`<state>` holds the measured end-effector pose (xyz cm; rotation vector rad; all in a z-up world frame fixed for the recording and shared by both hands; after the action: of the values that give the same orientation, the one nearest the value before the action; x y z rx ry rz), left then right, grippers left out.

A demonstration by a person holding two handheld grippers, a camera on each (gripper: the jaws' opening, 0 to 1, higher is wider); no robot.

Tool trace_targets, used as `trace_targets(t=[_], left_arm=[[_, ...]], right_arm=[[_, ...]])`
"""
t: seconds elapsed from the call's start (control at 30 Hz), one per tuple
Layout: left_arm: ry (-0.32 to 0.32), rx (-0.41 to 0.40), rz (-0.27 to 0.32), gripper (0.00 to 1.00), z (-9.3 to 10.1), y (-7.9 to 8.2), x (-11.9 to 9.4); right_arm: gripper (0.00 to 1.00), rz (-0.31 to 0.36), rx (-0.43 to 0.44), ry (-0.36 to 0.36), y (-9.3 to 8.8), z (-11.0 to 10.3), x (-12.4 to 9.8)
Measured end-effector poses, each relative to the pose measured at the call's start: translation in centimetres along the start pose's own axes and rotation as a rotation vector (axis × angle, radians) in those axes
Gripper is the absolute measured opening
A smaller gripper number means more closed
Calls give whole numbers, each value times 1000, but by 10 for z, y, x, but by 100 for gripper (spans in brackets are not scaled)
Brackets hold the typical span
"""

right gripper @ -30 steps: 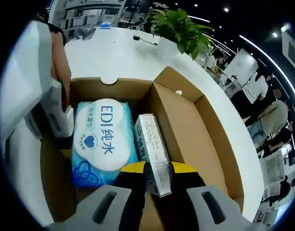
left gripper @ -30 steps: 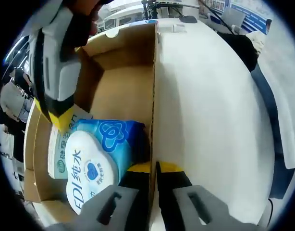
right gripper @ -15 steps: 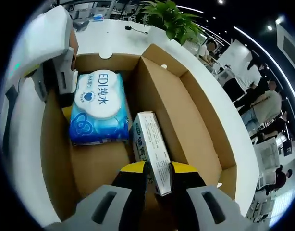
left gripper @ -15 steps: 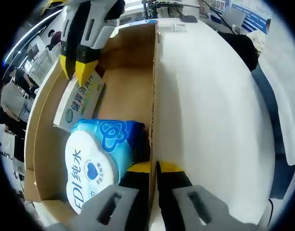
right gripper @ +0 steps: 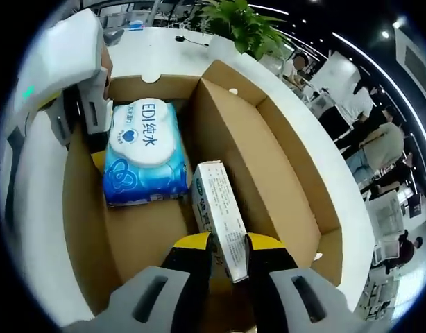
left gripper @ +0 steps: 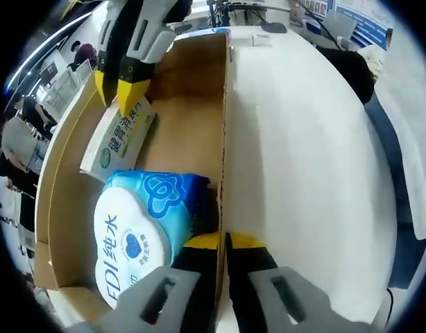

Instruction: Operate the shoe box by opening the lid, removing the specified soft item, and placing it in the target area until the item is outside and the box remains undamaged.

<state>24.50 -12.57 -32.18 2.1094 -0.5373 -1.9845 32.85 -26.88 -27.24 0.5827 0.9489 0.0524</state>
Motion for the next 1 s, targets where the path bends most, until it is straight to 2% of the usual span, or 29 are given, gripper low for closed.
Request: trace_targets(t=[0.13,0.4,0.73,0.77,0.83,1.0], left_arm=[[0,0,0,2,0,0,0],[-1,-4,1,2,-1,0,-1],[0,-4,1,2,-1,0,0],[0,-4,1,2,-1,0,-1],[0,-5,0,2,-1,1,-1],[0,-4,1,2,-2,0,-2]], right_arm=[[21,2,-38,3,0,-1,-1],[31,0,-57,27,-1,0,4],[32,-6,-37,39,0,3,5],[32,-8,-40,43,0,3,5],[32,-17,-110,67,3,-2,2],[33,-7,-100,71,5,-8,-1]])
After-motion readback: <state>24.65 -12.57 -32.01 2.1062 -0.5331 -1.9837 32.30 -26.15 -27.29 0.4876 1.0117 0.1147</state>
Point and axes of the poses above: the point that each gripper's makers call its tool centre point, and the gripper's own axes: x roughly forward along the fingers, z roughly to its right, y roughly out of its top, the point moved 5 cm from there along -x, roughly backward along the fingers, and after that the axes turned 2 degrees about -y, right-handed, at the moved point
